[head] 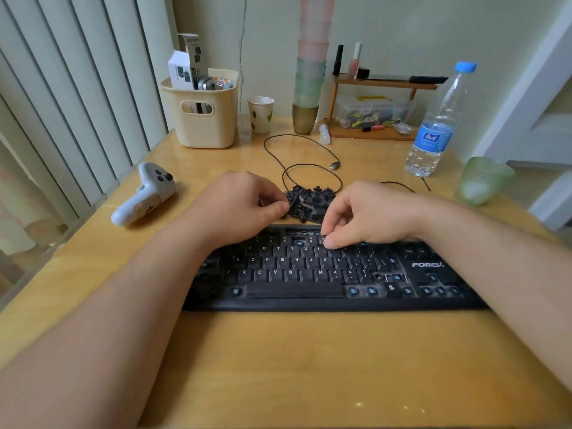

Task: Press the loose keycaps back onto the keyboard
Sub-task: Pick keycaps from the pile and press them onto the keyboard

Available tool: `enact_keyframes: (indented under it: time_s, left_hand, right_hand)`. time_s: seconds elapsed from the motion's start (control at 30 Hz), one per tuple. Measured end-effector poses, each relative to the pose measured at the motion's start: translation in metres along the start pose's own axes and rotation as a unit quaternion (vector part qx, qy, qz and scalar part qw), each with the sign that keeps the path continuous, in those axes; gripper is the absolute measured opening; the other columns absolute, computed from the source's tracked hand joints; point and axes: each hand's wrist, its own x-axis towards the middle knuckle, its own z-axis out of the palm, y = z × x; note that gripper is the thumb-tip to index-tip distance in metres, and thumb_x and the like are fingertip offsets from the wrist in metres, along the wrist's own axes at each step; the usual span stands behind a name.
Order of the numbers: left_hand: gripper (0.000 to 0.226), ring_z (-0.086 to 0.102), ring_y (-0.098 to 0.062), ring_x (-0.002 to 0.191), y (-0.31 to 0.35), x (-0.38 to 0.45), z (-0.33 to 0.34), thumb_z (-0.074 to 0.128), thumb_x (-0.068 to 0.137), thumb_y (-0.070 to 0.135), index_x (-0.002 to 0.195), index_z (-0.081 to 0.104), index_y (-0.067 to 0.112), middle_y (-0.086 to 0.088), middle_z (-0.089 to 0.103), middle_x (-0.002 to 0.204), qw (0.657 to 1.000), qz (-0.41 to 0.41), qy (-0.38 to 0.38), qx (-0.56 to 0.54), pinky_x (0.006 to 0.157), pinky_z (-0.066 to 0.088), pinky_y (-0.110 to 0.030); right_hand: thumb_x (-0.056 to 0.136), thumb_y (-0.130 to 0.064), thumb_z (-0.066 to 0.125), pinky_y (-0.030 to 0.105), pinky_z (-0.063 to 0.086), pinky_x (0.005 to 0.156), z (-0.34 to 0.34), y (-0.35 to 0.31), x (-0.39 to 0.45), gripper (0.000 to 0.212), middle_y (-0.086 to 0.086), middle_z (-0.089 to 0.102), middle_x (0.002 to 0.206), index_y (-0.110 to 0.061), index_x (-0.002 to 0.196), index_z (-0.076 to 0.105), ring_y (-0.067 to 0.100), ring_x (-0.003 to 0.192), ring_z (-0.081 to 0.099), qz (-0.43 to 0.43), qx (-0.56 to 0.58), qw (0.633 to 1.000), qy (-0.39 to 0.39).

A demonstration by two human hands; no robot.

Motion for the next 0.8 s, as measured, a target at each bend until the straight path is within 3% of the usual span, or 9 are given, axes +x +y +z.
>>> enact_keyframes:
  time_s: [0.1, 0.23, 0.37, 0.43, 0.53, 0.57, 0.67, 0.73, 0.8]
  left_hand:
    - [0.022, 0.055, -0.004, 0.083, -0.001, 0.0, -0.001, 0.066, 0.097, 0.044, 0.109, 0.079, 0.031, 0.012, 0.073, 0.098, 1.0, -0.002, 0.004, -0.004, 0.065, 0.034, -0.006]
    - [0.023, 0.057, -0.005, 0.085, 0.0, 0.001, -0.002, 0.066, 0.097, 0.045, 0.109, 0.079, 0.031, 0.012, 0.073, 0.099, 1.0, -0.003, 0.006, -0.012, 0.07, 0.039, -0.018]
    - [0.022, 0.053, 0.0, 0.078, -0.001, 0.0, -0.003, 0.066, 0.097, 0.044, 0.108, 0.08, 0.032, 0.015, 0.072, 0.095, 1.0, 0.003, 0.015, -0.015, 0.066, 0.035, -0.01]
    - [0.021, 0.053, 0.0, 0.077, -0.001, 0.0, -0.003, 0.066, 0.097, 0.044, 0.107, 0.08, 0.032, 0.014, 0.072, 0.095, 1.0, 0.004, 0.02, -0.014, 0.065, 0.033, -0.006]
    - [0.022, 0.051, 0.005, 0.074, -0.002, 0.001, -0.003, 0.066, 0.097, 0.044, 0.107, 0.08, 0.031, 0.015, 0.071, 0.092, 1.0, 0.005, 0.022, -0.014, 0.063, 0.03, 0.0]
    - [0.022, 0.051, 0.003, 0.074, -0.002, 0.0, -0.003, 0.065, 0.097, 0.044, 0.107, 0.08, 0.031, 0.016, 0.07, 0.09, 1.0, 0.003, 0.021, -0.015, 0.063, 0.03, -0.001]
    - [0.022, 0.051, 0.0, 0.076, -0.004, 0.0, -0.004, 0.065, 0.098, 0.044, 0.108, 0.08, 0.031, 0.016, 0.068, 0.089, 1.0, -0.002, 0.016, -0.017, 0.065, 0.034, -0.011]
    - [0.022, 0.052, -0.001, 0.078, -0.004, 0.0, -0.004, 0.066, 0.098, 0.044, 0.109, 0.08, 0.03, 0.013, 0.073, 0.095, 1.0, -0.002, 0.014, -0.015, 0.068, 0.036, -0.017]
    - [0.022, 0.053, -0.004, 0.081, -0.003, 0.001, -0.004, 0.066, 0.098, 0.043, 0.109, 0.08, 0.03, 0.01, 0.076, 0.099, 1.0, -0.003, 0.015, -0.015, 0.07, 0.036, -0.019]
  right_hand:
    - [0.079, -0.03, 0.089, 0.026, 0.048, 0.068, 0.0, -0.004, 0.0, 0.009, -0.017, 0.072, 0.07, -0.027, 0.081, 0.081, -0.002, 0.065, 0.061, 0.022, -0.026, 0.999, 0.008]
    - [0.077, -0.031, 0.09, 0.035, 0.056, 0.083, -0.004, -0.013, 0.002, 0.009, -0.014, 0.076, 0.081, -0.031, 0.078, 0.082, 0.011, 0.088, 0.069, 0.064, -0.047, 0.997, 0.005]
    - [0.081, -0.016, 0.086, 0.04, 0.054, 0.09, -0.004, -0.025, 0.006, 0.008, -0.001, 0.077, 0.094, -0.021, 0.076, 0.081, 0.016, 0.096, 0.067, 0.118, -0.026, 0.992, -0.017]
    - [0.08, -0.009, 0.083, 0.045, 0.054, 0.095, -0.001, -0.031, 0.012, 0.007, 0.01, 0.078, 0.093, -0.014, 0.076, 0.08, 0.02, 0.089, 0.066, 0.139, -0.019, 0.99, -0.028]
    - [0.08, -0.003, 0.079, 0.039, 0.049, 0.08, 0.001, -0.036, 0.019, 0.005, 0.016, 0.078, 0.092, -0.008, 0.078, 0.079, 0.025, 0.082, 0.059, 0.16, -0.018, 0.986, -0.035]
    - [0.081, -0.003, 0.079, 0.038, 0.048, 0.081, 0.001, -0.036, 0.02, 0.007, 0.015, 0.078, 0.091, -0.009, 0.077, 0.079, 0.025, 0.082, 0.059, 0.168, -0.018, 0.985, -0.035]
    - [0.085, -0.007, 0.078, 0.053, 0.048, 0.107, 0.001, -0.034, 0.015, 0.013, 0.013, 0.077, 0.104, -0.015, 0.075, 0.079, 0.033, 0.109, 0.069, 0.183, -0.016, 0.983, -0.024]
    - [0.088, -0.01, 0.077, 0.056, 0.046, 0.108, 0.002, -0.03, 0.012, 0.014, 0.009, 0.074, 0.108, -0.017, 0.075, 0.078, 0.039, 0.129, 0.059, 0.189, -0.01, 0.982, -0.006]
    - [0.088, -0.012, 0.077, 0.056, 0.047, 0.107, 0.004, -0.025, 0.01, 0.014, 0.005, 0.074, 0.105, -0.018, 0.076, 0.078, 0.04, 0.133, 0.056, 0.188, 0.007, 0.982, 0.012]
